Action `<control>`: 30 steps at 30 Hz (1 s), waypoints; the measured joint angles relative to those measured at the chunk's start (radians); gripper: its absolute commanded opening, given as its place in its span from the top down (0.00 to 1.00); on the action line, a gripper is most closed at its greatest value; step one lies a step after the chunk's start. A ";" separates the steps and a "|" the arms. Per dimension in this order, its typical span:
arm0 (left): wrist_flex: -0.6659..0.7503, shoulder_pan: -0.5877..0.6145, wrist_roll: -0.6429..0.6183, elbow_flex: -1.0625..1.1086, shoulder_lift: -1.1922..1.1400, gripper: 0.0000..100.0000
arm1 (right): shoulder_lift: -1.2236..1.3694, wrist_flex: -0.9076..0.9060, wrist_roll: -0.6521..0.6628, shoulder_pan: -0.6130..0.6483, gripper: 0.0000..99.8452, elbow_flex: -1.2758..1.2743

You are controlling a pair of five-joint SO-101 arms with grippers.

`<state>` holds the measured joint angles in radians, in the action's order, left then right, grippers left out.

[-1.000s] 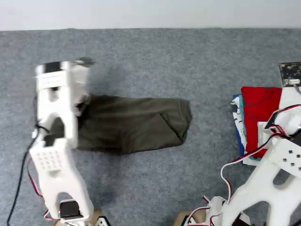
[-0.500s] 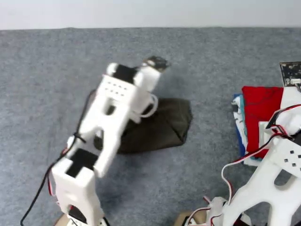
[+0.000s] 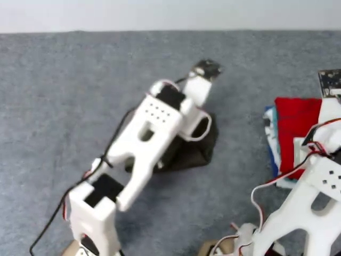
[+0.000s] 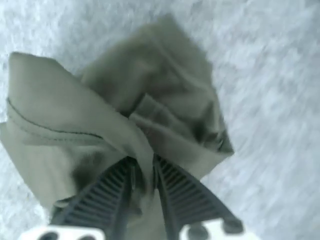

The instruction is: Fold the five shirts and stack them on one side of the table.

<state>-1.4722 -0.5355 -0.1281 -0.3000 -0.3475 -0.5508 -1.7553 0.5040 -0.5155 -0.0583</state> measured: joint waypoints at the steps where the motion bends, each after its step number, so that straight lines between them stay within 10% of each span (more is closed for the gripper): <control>1: 0.020 -0.006 -0.006 0.000 0.000 1.00 | 0.000 0.000 0.000 0.000 0.99 0.000; 15: 0.051 -0.055 0.040 0.002 -0.057 0.85 | 0.000 0.000 0.000 0.000 0.99 0.000; 30: -0.157 0.207 0.078 -0.233 -0.068 1.00 | 0.000 0.000 0.000 0.000 0.99 0.000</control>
<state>-1.6287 -0.3284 -0.0499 -0.5332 -0.4150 -0.5508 -1.7553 0.5040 -0.5155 -0.0583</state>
